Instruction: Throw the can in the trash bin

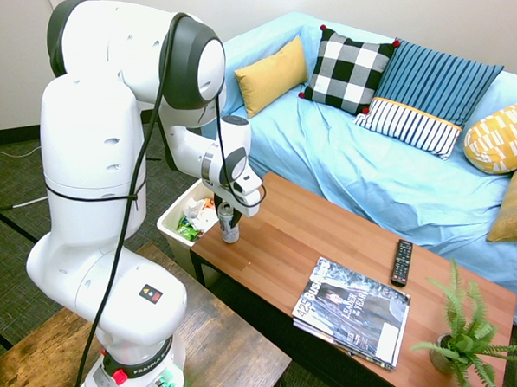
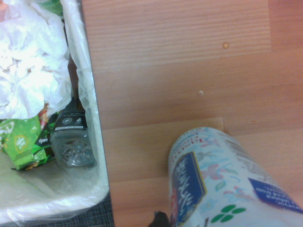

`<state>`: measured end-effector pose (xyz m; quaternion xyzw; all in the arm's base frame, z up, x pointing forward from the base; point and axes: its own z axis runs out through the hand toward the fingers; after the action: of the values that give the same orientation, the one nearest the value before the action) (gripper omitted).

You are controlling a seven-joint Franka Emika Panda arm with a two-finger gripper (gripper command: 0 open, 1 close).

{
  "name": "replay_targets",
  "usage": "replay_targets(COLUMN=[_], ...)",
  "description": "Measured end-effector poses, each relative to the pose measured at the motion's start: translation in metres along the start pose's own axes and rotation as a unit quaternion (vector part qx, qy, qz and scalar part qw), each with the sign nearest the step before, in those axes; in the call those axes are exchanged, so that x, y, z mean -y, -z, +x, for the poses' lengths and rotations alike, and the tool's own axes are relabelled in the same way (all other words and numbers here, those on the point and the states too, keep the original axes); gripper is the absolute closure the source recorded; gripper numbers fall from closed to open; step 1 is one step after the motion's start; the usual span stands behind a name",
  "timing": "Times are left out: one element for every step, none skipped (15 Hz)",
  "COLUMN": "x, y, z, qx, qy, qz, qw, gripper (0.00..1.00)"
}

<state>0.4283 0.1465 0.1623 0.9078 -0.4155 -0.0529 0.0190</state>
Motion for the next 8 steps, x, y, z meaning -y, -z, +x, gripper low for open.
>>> replay_targets(x=[0.000,0.002,0.006,0.012,0.021,0.030,0.040,0.052], y=[0.001,0.004,0.011,0.022,0.037,0.052,0.067,0.080], z=[0.001,0.003,0.005,0.005,0.004,0.002,0.000,-0.005], qx=[-0.001,-0.004,-0.009,-0.018,-0.027,-0.035,-0.045,-0.054], qy=[-0.001,-0.002,0.001,0.008,0.015,0.023,0.030,0.037], qz=[0.001,0.005,0.011,0.021,0.030,0.035,0.039,0.040], qw=[1.000,1.000,1.000,1.000,0.999,0.999,0.998,0.997], gripper=[1.00,1.00,1.00,1.00,1.00,1.00,1.00,1.00])
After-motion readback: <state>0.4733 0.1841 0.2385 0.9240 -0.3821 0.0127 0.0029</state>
